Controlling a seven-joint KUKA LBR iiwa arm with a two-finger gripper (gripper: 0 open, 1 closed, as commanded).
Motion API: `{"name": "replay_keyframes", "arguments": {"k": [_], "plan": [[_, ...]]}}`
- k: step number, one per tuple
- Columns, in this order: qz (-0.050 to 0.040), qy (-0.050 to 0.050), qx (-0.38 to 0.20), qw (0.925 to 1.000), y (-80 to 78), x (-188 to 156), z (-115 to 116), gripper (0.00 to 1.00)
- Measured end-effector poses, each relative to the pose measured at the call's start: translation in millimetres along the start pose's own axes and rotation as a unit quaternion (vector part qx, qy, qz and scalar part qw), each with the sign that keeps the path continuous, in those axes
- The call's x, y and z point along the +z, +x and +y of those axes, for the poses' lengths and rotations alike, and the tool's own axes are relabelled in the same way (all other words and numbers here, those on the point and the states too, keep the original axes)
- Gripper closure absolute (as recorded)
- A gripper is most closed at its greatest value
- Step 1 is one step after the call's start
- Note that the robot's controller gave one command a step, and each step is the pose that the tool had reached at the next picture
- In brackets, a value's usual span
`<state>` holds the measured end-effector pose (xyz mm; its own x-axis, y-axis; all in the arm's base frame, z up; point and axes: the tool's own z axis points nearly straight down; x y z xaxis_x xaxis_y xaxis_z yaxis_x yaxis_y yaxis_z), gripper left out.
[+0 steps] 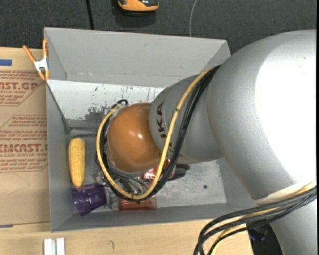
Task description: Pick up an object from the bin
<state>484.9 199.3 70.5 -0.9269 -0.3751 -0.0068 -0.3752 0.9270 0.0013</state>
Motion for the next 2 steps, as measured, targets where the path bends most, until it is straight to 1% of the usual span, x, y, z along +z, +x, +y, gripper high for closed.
{"name": "replay_keyframes", "arguments": {"k": [1, 2], "plan": [[0.0067, 0.0, 0.006, 1.0, -1.1, -52, -9, 1.0], [0.0047, 0.0, -0.012, 0.9999, -12.6, -113, -10, 1.0]]}}
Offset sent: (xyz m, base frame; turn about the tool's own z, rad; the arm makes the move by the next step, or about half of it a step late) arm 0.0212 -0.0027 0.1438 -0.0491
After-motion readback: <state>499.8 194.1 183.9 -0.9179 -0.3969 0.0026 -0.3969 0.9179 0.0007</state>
